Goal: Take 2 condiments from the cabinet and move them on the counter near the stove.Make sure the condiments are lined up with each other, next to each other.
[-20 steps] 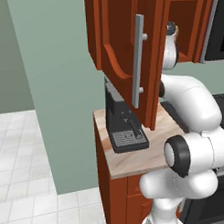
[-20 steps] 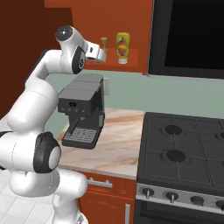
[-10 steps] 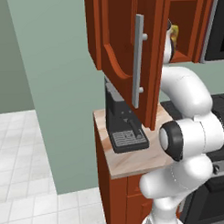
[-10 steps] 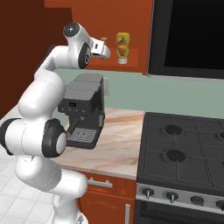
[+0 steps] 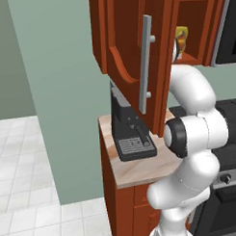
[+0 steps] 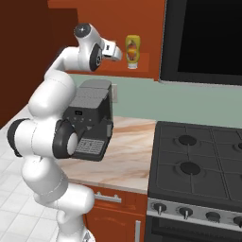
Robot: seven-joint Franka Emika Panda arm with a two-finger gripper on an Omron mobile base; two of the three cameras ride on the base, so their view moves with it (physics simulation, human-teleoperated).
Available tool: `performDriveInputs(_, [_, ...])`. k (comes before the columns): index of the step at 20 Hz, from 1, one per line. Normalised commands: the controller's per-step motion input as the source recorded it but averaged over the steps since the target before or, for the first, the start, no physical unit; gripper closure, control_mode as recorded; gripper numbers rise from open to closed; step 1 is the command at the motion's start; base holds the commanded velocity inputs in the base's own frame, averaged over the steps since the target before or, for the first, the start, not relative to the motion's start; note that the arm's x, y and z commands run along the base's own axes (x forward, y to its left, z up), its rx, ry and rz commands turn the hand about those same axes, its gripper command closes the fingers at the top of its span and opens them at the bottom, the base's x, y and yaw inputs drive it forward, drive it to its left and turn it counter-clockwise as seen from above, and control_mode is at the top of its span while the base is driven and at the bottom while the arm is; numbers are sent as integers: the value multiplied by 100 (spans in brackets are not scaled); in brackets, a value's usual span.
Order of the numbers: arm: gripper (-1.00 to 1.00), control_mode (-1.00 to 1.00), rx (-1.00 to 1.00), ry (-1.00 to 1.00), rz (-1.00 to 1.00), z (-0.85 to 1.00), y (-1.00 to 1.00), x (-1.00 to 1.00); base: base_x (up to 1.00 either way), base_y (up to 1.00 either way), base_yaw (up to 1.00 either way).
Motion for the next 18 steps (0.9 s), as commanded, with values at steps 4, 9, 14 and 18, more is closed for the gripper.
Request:
performDriveInputs(4, [-100, -100, 0, 0, 0, 0, -4, 27, 0, 0, 0])
performDriveInputs(9, [-100, -100, 0, 0, 0, 0, -4, 24, 0, 0, 0])
performDriveInputs(14, [-100, -100, 0, 0, 0, 0, -1, 22, 0, 0, 0])
performDriveInputs(18, [-100, -100, 0, 0, 0, 0, -4, 30, 0, 0, 0])
